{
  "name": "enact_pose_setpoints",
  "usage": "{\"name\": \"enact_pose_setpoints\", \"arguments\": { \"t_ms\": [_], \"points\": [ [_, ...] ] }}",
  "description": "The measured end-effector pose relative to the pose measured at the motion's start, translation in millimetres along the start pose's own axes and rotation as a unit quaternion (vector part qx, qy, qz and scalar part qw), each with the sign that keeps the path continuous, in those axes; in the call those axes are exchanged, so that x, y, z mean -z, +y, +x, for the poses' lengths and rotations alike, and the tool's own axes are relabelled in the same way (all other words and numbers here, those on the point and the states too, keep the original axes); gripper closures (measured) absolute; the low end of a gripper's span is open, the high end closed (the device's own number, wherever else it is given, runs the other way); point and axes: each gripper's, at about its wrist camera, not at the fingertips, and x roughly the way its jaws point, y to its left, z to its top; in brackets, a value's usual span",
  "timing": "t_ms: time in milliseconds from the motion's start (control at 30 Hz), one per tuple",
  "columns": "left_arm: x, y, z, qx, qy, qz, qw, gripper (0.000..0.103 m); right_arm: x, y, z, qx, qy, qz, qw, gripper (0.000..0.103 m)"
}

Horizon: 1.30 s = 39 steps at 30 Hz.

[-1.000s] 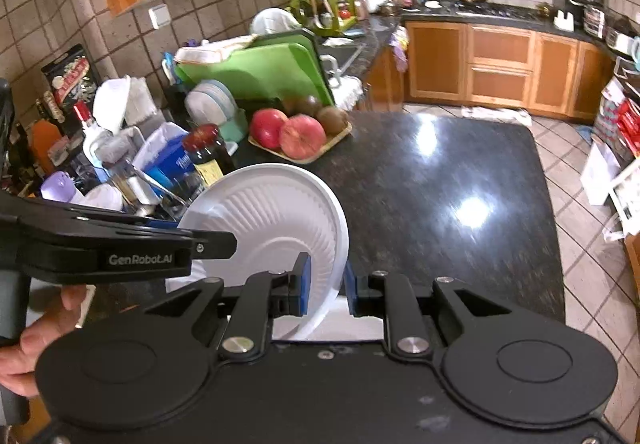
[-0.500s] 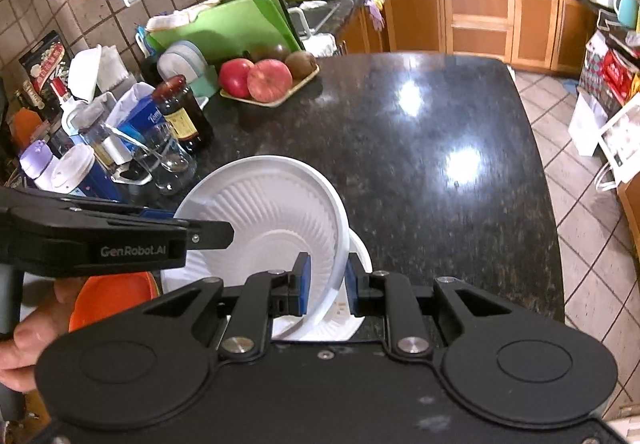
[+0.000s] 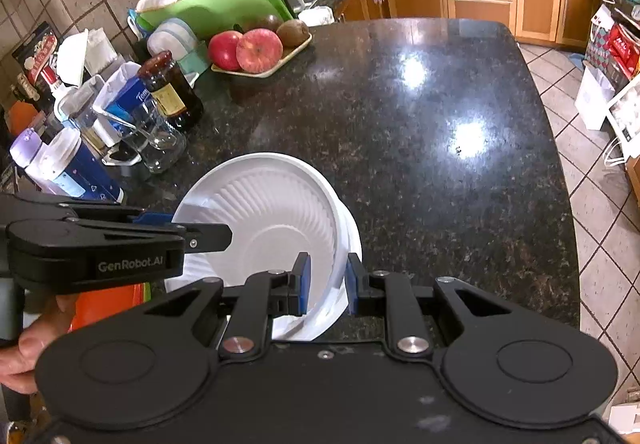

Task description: Organize plates and bowls

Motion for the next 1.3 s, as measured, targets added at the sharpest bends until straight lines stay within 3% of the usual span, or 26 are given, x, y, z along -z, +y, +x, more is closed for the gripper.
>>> {"name": "enact_pose_setpoints", "arguments": {
  "t_ms": [600,1300],
  "points": [
    [-2,-2,3,-0.011,-0.010,0.013,0.9998,0.069,-4,-1,9,0.003,0.007,-0.003,1.000,0.082],
    [4,1,-18,-0.026,-0.064,0.015,0.9975,0.069,1,-3,-2,0.017,-0.022,0.003,1.000,0.081]
  ]
}}
